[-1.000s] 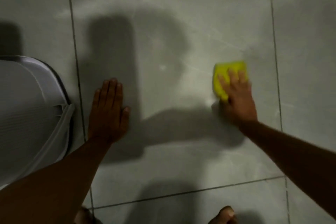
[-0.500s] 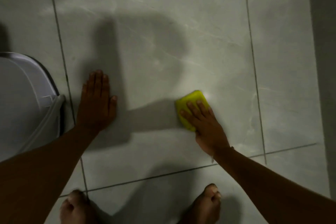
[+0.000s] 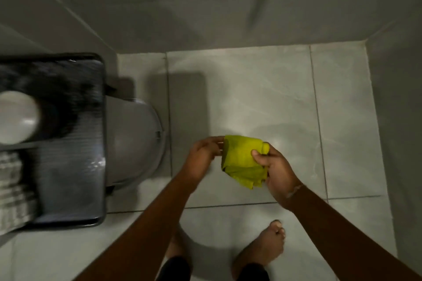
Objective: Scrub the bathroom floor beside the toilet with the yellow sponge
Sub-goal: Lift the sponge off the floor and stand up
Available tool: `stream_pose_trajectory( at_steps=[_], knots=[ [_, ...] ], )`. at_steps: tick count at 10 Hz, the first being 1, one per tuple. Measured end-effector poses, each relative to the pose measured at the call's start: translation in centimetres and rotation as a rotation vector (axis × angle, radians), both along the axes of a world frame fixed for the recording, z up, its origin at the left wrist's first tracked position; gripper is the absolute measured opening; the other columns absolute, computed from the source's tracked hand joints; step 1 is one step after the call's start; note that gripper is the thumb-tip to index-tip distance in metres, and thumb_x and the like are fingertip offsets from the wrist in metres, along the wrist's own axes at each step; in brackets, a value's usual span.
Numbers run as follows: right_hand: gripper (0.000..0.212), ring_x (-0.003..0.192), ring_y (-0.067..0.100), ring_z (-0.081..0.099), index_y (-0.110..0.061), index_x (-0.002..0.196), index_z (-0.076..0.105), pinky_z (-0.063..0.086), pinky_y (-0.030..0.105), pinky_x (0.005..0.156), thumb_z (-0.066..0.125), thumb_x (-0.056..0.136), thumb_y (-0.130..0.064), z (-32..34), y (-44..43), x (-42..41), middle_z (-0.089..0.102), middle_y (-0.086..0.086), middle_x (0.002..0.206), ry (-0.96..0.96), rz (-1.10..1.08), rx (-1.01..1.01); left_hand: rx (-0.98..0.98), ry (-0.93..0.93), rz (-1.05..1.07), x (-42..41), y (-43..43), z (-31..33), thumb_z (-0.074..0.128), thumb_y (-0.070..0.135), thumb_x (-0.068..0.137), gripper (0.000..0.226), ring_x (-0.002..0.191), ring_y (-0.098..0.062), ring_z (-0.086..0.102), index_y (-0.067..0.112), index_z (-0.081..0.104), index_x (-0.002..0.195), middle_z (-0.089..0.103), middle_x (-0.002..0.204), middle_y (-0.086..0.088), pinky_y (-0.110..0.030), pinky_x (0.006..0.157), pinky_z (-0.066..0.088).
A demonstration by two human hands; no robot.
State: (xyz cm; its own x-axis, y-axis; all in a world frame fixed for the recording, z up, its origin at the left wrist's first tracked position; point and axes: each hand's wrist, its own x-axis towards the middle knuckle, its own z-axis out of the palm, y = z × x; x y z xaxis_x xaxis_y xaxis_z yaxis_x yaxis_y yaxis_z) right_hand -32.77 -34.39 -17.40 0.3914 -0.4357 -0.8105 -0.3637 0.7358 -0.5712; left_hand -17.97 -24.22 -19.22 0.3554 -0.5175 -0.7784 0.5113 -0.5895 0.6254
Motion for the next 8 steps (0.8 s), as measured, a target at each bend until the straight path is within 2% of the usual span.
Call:
stream_pose_trajectory(
  at_steps=[1,2,3,4,5,6,8],
  knots=[
    [0.027,0.094,0.042,0.070,-0.007,0.116,0.065,0.059,0.051,0.077,0.054,0.091,-0.009,7.3,3.7,3.1,0.074,0.021,0.107,-0.127,0.005,0.110,-0.009,-0.067,0.134,1.9,5.0,7.0,0.061,0.007,0.087,0.029,0.080,-0.018,0.067,0.006,0.069,0.115,0.073,0.090,-0.006,-0.028,0.074,0.054],
    [0.025,0.096,0.042,0.071,-0.011,0.114,0.068,0.060,0.052,0.078,0.056,0.092,-0.010,11.3,8.8,7.6,0.074,0.021,0.107,-0.128,0.108,0.117,0.043,-0.208,0.225,5.2,11.1,12.0,0.062,-0.003,0.089,0.030,0.087,-0.022,0.068,0.004,0.066,0.119,0.072,0.099,-0.017,-0.032,0.077,0.056],
    [0.019,0.103,0.044,0.066,-0.002,0.111,0.060,0.057,0.054,0.088,0.061,0.092,-0.005,11.8,13.7,12.2,0.070,0.025,0.109,-0.040,0.185,-0.102,0.148,-0.347,0.296,8.4,16.7,14.5,0.066,-0.001,0.088,0.030,0.090,-0.025,0.069,0.010,0.067,0.116,0.072,0.100,-0.017,-0.038,0.077,0.058],
    [0.021,0.093,0.030,0.066,-0.012,0.101,0.054,0.057,0.046,0.083,0.065,0.090,-0.025,11.2,17.6,16.8,0.067,0.012,0.096,0.017,0.497,-0.378,0.325,-0.476,0.305,11.5,21.3,14.9,0.067,0.007,0.089,0.027,0.094,-0.028,0.070,0.019,0.067,0.113,0.072,0.096,-0.007,-0.046,0.081,0.060],
    [0.027,0.093,0.028,0.061,-0.018,0.099,0.060,0.054,0.038,0.078,0.065,0.086,-0.041,9.8,19.6,20.0,0.067,0.007,0.096,0.187,0.771,-0.669,0.474,-0.527,0.271,13.8,24.0,13.7,0.068,0.016,0.088,0.031,0.096,-0.032,0.069,0.023,0.066,0.119,0.073,0.100,-0.008,-0.050,0.085,0.060],
    [0.033,0.105,0.030,0.056,-0.019,0.102,0.067,0.051,0.038,0.087,0.063,0.085,-0.048,8.6,20.7,21.8,0.064,0.009,0.108,0.325,0.931,-0.824,0.591,-0.551,0.169,15.3,25.0,12.5,0.068,0.025,0.088,0.037,0.100,-0.033,0.069,0.022,0.067,0.125,0.075,0.107,-0.010,-0.048,0.088,0.058],
    [0.037,0.112,0.030,0.055,-0.024,0.121,0.064,0.049,0.038,0.091,0.060,0.089,-0.043,7.9,20.9,22.3,0.064,0.009,0.117,0.409,0.982,-0.914,0.638,-0.632,-0.033,16.7,24.6,11.6,0.063,0.020,0.088,0.044,0.113,-0.032,0.067,0.021,0.064,0.132,0.073,0.124,-0.009,-0.041,0.094,0.056]
  ],
)
